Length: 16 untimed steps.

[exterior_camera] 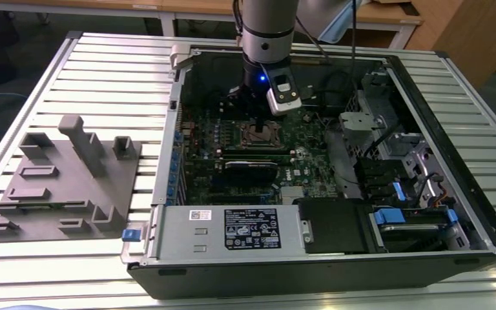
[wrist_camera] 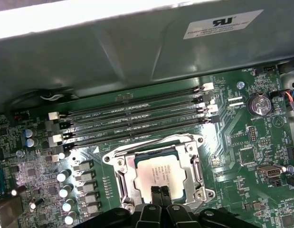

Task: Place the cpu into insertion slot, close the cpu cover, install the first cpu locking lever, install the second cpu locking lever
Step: 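Install the second cpu locking lever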

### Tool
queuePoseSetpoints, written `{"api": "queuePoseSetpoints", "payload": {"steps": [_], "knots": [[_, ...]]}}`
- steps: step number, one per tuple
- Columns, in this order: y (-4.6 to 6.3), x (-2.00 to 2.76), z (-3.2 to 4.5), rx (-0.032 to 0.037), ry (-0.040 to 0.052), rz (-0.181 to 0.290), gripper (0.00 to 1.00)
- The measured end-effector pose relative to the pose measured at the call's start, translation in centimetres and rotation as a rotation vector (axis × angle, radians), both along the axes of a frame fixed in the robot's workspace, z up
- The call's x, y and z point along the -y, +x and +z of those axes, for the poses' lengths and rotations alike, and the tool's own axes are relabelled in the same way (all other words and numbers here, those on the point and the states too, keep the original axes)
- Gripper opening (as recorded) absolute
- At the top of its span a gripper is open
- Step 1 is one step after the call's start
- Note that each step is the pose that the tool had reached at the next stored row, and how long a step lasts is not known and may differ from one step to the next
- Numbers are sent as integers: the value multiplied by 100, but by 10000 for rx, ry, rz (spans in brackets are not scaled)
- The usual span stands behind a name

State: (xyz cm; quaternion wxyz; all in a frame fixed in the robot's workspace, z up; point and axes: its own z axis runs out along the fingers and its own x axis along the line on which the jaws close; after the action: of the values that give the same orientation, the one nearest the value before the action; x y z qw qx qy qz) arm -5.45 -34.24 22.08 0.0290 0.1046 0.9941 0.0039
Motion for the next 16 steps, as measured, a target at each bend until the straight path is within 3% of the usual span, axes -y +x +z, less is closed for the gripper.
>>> {"api": "queuePoseSetpoints", "payload": {"steps": [16], "knots": [[0, 0, 0, -123, 0, 0, 11]]}}
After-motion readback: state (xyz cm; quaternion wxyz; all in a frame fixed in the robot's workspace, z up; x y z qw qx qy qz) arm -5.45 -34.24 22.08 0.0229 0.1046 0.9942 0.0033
